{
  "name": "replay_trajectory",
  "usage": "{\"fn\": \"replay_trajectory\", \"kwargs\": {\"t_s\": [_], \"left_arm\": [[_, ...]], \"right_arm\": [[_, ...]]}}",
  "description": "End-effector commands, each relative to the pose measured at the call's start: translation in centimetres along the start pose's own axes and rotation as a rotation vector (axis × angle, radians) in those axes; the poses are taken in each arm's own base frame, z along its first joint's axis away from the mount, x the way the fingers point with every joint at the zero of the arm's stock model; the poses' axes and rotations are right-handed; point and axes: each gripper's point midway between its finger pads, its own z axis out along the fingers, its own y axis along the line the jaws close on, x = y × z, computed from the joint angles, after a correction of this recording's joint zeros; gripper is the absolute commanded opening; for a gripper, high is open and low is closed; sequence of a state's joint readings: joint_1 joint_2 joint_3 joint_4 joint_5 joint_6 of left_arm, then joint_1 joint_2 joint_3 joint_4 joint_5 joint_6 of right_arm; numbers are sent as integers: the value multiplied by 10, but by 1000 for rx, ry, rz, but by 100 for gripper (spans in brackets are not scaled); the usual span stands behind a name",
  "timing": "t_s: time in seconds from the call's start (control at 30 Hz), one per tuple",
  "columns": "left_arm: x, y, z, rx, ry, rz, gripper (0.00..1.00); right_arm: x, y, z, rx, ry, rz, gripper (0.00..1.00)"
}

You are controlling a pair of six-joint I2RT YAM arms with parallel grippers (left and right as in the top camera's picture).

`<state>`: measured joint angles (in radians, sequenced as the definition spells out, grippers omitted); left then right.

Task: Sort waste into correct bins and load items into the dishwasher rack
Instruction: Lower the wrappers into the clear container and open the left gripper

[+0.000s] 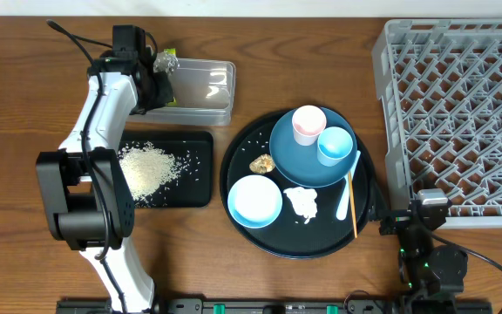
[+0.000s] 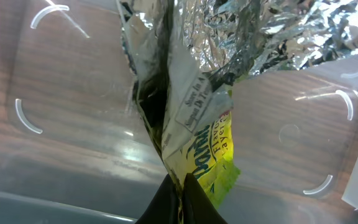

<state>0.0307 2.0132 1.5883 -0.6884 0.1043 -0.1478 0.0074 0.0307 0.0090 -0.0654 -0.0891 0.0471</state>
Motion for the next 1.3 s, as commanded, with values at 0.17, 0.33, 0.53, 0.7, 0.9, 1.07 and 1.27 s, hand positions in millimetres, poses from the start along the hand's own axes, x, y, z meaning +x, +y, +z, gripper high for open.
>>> {"fn": "replay_trajectory", "kwargs": {"t_s": [0.17,0.33,0.53,0.7,0.9,1.07,1.27], "left_arm": [[18,7,1,-27,67,17,6],[24,8,-1,-31,89,16,6],[26,8,-13,-37,91,15,6],[28,16,-22,-80,90,14,6],[37,19,-23,-97,128,13,6],[42,21,-24,-105,148,10,7],[45,22,-24,-108,160,8,6]], "right_arm": [[2,-3,0,14,5,-10,99],[2,-3,0,14,5,-10,99],[2,-3,0,14,4,-10,99],[2,-3,0,14,5,-10,99],[2,-3,0,14,5,-10,99],[2,-3,0,14,5,-10,99],[2,-3,0,14,5,-10,99]]}}
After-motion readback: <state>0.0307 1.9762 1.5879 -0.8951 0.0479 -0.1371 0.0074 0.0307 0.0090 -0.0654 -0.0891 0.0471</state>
